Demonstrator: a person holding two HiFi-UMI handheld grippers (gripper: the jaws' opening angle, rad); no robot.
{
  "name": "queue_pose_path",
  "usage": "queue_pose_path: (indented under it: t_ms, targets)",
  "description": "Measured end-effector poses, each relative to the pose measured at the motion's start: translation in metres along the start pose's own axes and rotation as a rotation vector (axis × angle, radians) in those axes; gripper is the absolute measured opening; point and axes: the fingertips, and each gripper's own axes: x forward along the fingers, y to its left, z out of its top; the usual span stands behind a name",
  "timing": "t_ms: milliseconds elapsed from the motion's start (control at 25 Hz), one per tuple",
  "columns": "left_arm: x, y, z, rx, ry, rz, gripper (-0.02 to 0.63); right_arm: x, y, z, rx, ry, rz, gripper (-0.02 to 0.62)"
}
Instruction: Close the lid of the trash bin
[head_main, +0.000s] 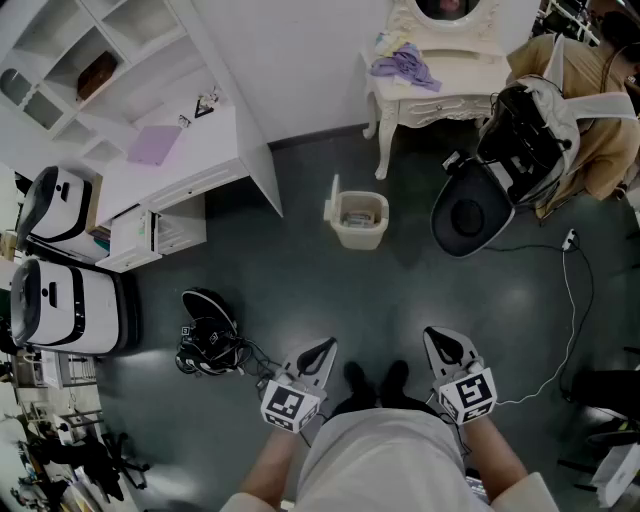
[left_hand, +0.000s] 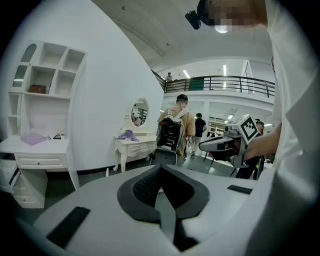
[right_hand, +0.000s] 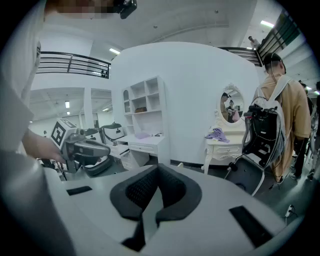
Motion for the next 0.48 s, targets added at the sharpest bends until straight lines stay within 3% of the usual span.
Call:
queue_pose_path:
  t_ms: [480]
  targets:
    - [-0.004,0.013,-0.003,-0.006,0.018,-0.020,0.014,0.012,0.004,0.006,0.031,0.009,-0.029,0.011]
